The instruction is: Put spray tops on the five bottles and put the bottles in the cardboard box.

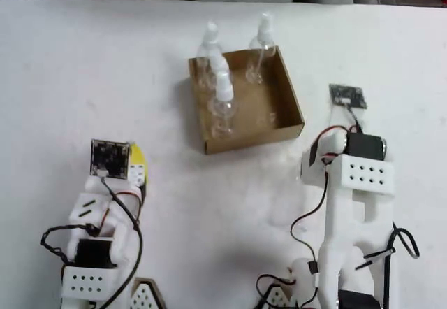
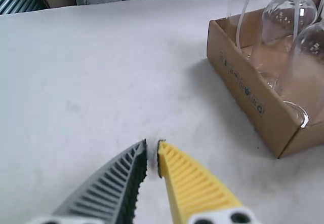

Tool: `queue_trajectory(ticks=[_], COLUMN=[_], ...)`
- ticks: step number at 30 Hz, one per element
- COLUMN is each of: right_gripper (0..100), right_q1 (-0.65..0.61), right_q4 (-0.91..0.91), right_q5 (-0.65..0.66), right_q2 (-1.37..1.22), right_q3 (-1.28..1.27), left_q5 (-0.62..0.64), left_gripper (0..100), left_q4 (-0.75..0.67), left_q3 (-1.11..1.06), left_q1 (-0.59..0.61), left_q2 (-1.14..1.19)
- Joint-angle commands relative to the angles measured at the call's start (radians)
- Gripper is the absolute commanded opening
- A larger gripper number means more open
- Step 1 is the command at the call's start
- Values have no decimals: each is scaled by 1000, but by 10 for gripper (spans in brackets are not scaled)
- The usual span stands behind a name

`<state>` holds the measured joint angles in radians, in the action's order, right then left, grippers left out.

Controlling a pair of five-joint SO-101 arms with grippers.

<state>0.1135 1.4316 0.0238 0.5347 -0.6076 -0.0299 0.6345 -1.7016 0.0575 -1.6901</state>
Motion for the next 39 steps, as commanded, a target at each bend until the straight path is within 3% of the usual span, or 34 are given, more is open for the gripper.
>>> queue_trajectory(ticks=[1, 6, 14, 27, 32, 39], right_gripper=[71, 101, 98, 104, 167, 138], right_q1=[4, 56, 105, 153, 136, 127], right_q4=[-85, -229, -490, -495, -487, -371], right_q5=[-46, -51, -54, -163, -163, -215], right_q2=[16, 16, -67, -728, -963, -1224], right_q3=[38, -2, 52, 641, 867, 1211], left_q5=[-9, -9, -9, -9, -9, -9], left_gripper=[58, 58, 57, 60, 60, 60], left_q4=[43, 140, 121, 114, 95, 95], left_q3=[3, 3, 3, 3, 3, 3], left_q1=[-21, -94, -101, -101, -101, -101], left_q2=[-4, -5, -5, -4, -2, -2])
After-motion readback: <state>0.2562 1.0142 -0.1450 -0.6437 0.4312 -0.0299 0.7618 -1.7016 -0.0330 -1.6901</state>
